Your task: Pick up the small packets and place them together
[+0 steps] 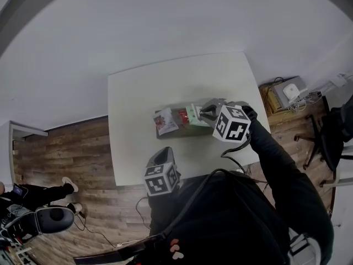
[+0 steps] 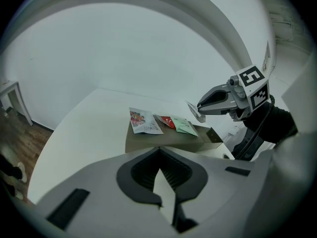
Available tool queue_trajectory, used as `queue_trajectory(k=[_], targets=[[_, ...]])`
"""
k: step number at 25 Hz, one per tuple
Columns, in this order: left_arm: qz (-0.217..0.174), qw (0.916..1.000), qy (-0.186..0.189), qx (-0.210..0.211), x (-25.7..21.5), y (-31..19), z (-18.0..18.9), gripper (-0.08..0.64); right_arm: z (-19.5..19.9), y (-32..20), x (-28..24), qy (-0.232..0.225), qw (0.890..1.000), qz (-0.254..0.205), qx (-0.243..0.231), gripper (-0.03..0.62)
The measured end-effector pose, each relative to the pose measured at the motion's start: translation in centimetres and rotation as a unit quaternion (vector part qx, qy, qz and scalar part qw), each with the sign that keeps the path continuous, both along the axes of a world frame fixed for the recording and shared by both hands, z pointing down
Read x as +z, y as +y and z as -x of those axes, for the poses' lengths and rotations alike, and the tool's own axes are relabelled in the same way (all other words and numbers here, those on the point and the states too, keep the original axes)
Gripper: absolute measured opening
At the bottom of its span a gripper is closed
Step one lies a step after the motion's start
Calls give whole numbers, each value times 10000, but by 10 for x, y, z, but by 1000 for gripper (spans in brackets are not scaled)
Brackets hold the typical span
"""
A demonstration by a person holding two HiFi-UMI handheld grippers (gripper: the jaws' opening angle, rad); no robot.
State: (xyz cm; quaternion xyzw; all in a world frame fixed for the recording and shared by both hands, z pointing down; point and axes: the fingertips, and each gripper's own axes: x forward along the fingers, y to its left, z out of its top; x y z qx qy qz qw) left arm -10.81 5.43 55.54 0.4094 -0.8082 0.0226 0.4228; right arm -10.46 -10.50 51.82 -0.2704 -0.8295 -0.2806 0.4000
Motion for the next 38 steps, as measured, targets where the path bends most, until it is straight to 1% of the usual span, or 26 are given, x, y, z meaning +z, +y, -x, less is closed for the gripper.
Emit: queue_trajectory(k=[6,18,21,26,32,38], targets=[[-26,10000,-22,-37,-2,2,1,0,8,25,3,18,9996,73,-267,37],[-37,9999,-29,-124,-2,5,1,-2,6,50,26,303,9976,65,-612,37],[-39,9999,-12,-155,-3,7,2,-2,9,56,33,364,9968,-12,-705,37],[-43,9997,7,-222,-2,12,4,-1,12,64,44,419,9949,-276,-880,37],[-48,9997,20,-237,-1,12,4,-2,13,68,51,493,9938,-310,-944,38],[-48,9997,27,-255,-2,14,4,-2,11,71,57,625,9940,-201,-872,38]])
